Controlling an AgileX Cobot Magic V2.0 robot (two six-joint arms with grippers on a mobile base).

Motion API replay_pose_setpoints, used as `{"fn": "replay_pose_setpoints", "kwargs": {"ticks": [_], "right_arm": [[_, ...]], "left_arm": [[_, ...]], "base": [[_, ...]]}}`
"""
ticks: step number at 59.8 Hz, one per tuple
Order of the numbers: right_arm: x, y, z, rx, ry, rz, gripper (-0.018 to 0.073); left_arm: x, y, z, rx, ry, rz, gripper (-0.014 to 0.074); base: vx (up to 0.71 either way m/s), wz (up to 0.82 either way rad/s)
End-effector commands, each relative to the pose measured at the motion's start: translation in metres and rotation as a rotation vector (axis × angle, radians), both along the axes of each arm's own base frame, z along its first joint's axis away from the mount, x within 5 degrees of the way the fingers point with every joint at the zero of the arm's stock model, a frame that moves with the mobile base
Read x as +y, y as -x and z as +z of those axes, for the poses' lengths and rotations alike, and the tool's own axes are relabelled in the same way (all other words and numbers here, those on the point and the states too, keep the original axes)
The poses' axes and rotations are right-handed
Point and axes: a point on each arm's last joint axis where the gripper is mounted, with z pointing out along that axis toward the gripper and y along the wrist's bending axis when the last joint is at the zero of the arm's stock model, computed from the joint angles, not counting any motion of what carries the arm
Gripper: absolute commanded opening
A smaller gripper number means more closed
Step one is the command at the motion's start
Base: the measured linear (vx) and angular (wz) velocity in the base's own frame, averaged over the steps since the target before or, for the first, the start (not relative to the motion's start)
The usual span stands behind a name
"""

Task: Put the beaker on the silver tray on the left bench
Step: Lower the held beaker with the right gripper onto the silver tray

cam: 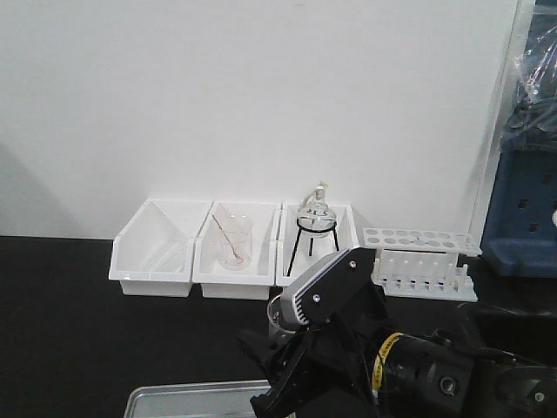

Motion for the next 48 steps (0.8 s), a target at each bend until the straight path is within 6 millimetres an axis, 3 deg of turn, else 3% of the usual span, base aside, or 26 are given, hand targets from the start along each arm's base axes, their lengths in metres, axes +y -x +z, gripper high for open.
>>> {"fn": "replay_pose_setpoints", "kwargs": {"ticks": [1, 29, 48], "right_arm": [[0.001, 0.005, 0.028, -0.088, -0.092, 0.036, -0.0011], [0.007, 0.007, 0.034, -0.139, -0.170, 0.110, -0.0011], [0.042, -0.029, -0.040, -0.018, -0.151, 0.189, -0.0011]], "left_arm": [[-0.001, -0.002, 0.001, -0.067, 0.005, -0.009, 0.0001], [-0.001, -0.002, 0.001, -0.067, 0.005, -0.009, 0.0001], [-0.001, -0.002, 0.001, -0.067, 0.005, -0.009, 0.0001]], "base": [[0.00, 0.00], [0.00, 0.00], [0.00, -0.01]]}}
